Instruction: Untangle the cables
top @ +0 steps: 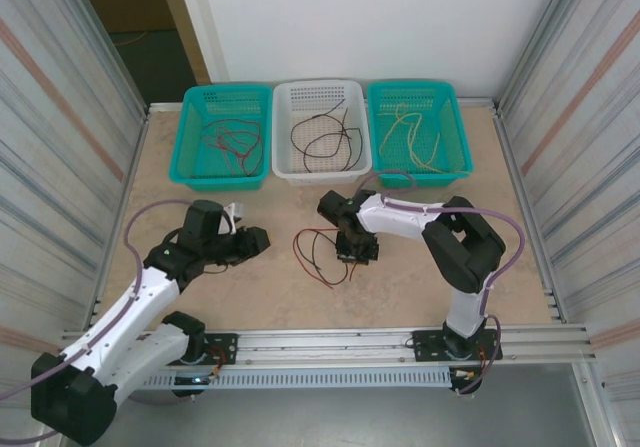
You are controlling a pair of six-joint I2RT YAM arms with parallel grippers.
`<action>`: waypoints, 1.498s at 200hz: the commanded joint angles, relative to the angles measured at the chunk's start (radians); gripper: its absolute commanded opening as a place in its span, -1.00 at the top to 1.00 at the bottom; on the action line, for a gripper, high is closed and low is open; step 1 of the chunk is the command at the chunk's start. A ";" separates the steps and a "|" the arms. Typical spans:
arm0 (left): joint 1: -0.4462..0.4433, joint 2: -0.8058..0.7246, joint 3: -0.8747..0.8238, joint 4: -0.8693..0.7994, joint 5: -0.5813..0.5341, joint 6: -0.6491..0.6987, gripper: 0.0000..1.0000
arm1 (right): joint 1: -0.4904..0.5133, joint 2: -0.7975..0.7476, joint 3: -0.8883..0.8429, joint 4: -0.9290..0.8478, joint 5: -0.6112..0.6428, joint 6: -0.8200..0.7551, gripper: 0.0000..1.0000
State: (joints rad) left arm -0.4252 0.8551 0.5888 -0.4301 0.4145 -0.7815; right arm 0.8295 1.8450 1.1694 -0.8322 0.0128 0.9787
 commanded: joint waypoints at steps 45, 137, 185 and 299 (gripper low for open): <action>0.003 0.034 0.048 0.014 -0.006 0.042 0.28 | 0.062 -0.007 -0.003 -0.075 0.056 0.042 0.50; 0.003 0.092 0.064 0.064 0.034 0.071 0.09 | 0.052 -0.151 -0.046 0.052 0.152 -0.078 1.00; 0.002 0.153 0.075 0.138 0.070 0.045 0.06 | 0.211 -0.386 0.013 -0.005 0.386 -0.202 1.00; -0.172 0.136 0.181 0.323 -0.190 0.499 -0.49 | 0.384 -0.578 0.152 0.033 0.504 -0.477 1.00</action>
State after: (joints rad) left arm -0.5388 1.0092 0.7395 -0.1753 0.3428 -0.4885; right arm 1.1908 1.3056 1.2823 -0.7933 0.4767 0.5735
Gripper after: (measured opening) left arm 0.736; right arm 0.052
